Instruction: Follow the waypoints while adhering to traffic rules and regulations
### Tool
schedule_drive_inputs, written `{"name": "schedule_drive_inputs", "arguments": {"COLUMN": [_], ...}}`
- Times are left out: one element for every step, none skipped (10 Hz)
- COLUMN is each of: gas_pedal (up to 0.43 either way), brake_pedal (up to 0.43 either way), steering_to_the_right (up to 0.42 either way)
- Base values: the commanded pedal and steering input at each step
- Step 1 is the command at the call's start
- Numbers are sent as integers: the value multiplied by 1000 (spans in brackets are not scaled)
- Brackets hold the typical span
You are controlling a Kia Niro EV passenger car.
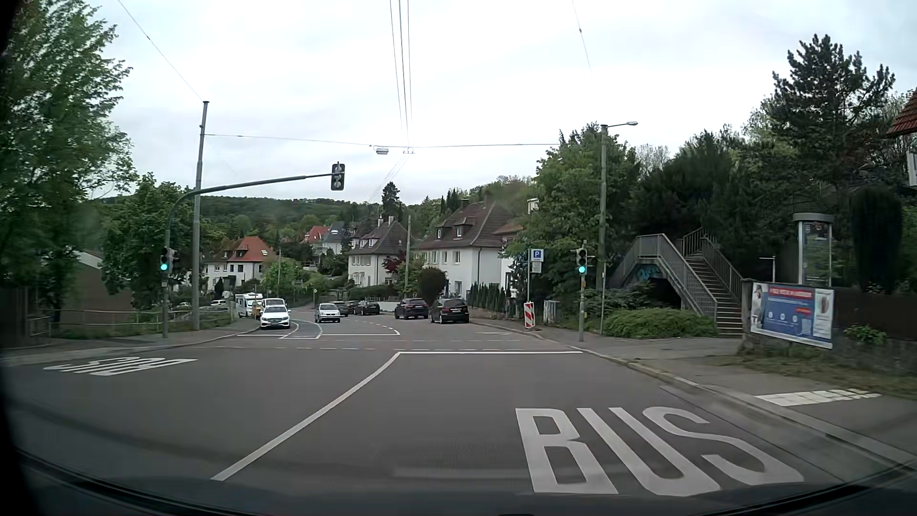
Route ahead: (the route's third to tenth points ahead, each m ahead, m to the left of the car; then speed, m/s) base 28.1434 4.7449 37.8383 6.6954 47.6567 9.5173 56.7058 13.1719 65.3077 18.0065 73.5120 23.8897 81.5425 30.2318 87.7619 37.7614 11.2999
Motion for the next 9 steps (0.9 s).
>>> {"name": "schedule_drive_inputs", "arguments": {"gas_pedal": [0,0,0,0,0,0,0,0,0], "brake_pedal": [0,0,0,0,0,0,0,0,0], "steering_to_the_right": [-13,-16,-18,-19,-21,-23,-26,-29,-32]}}
